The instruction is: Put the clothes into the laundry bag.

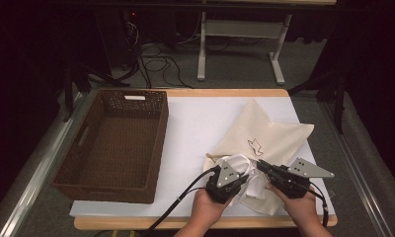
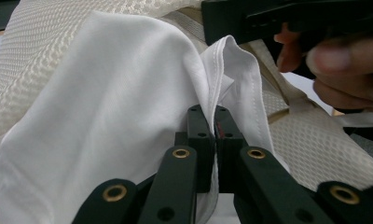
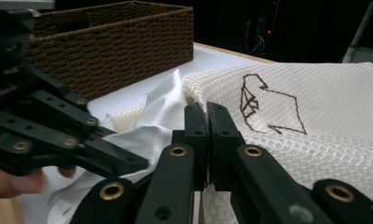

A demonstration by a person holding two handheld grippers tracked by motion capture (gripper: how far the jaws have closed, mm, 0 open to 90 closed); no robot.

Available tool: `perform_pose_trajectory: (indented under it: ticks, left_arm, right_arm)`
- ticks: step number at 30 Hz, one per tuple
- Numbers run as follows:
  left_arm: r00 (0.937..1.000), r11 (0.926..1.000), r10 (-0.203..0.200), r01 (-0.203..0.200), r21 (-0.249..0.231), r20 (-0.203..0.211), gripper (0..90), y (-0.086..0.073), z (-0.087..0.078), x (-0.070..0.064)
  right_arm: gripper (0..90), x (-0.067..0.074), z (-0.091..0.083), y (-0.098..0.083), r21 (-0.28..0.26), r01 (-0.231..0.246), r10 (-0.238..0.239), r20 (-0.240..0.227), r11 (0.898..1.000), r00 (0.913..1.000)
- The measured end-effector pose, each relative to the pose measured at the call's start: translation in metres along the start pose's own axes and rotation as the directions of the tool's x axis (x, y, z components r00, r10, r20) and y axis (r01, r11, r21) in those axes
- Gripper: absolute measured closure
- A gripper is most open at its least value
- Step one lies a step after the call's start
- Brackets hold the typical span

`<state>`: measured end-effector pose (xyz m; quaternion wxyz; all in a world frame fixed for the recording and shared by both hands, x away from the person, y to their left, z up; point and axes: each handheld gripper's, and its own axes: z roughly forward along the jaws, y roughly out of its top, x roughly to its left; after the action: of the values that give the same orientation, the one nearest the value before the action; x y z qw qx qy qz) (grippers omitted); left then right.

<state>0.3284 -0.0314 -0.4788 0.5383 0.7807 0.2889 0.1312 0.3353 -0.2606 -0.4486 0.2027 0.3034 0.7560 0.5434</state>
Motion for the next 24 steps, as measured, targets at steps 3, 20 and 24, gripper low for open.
perform_pose_trajectory:
  ticks: [3,20,24]
  left_arm:
    - [0.9997,0.9998,-0.018,0.019,0.012,-0.017,87.8,0.003,0.011,0.009]
    - [0.9913,0.9930,-0.110,0.113,0.035,-0.072,68.1,-0.006,0.036,0.027]
    - [0.9932,0.9965,-0.083,0.083,0.003,-0.082,43.7,-0.009,0.018,0.020]
  right_arm:
    - [89.3,0.001,-0.001,0.001,-0.005,0.000,0.000,-0.002,1.000,1.0000]
    - [89.3,0.002,-0.001,-0.001,0.005,0.007,-0.007,0.001,1.000,1.0000]
    - [89.3,0.000,-0.002,-0.002,0.006,0.010,-0.010,0.001,1.000,0.9999]
